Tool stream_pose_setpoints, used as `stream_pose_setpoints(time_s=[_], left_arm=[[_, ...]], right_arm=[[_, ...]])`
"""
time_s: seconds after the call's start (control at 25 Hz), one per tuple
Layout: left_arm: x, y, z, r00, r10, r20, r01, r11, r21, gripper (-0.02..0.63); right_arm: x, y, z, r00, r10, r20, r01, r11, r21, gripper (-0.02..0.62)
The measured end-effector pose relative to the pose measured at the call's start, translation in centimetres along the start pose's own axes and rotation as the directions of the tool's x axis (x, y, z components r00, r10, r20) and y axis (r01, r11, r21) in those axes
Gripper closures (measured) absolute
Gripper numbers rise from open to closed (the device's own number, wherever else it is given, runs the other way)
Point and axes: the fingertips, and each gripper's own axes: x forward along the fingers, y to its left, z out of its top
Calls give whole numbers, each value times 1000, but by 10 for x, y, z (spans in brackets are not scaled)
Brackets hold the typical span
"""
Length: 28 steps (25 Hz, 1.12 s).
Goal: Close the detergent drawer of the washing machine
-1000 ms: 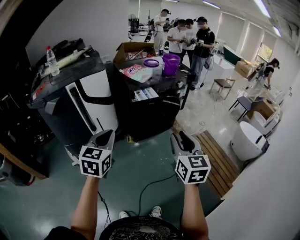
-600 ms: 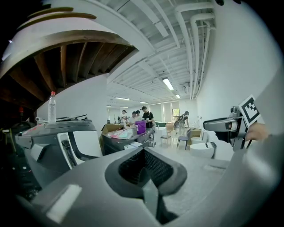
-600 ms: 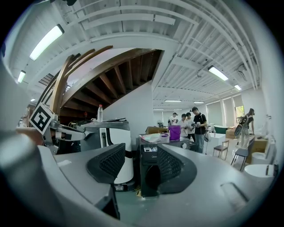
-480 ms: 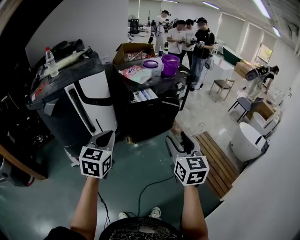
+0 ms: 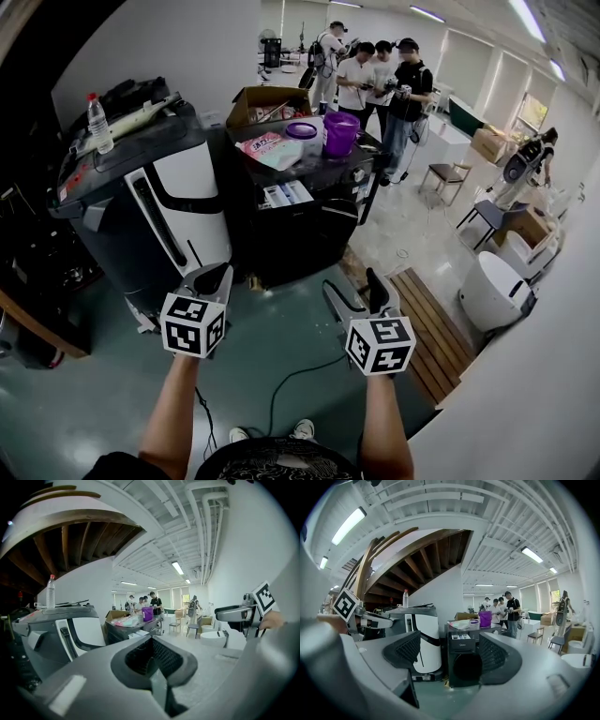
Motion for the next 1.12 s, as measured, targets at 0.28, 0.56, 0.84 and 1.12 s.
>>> stream_pose_setpoints(time_s=[0.28, 0.56, 0.84, 1.12], left_arm=[[31, -17, 8, 1000, 2, -10, -2, 1000, 16, 606], [62, -33, 21, 1000, 23, -7, -22, 999, 30, 606], [81, -42, 30, 999, 49, 0, -49, 998, 31, 606], [100, -34, 28, 999, 55, -4, -54, 998, 23, 606]], right_arm=[[13, -31, -3, 1000, 16, -3, -16, 1000, 16, 170], [27, -66, -1, 999, 43, 3, -43, 999, 19, 169], [39, -88, 3, 997, 71, 12, -71, 997, 17, 169], [58, -96, 0, 996, 85, 9, -85, 996, 23, 169]])
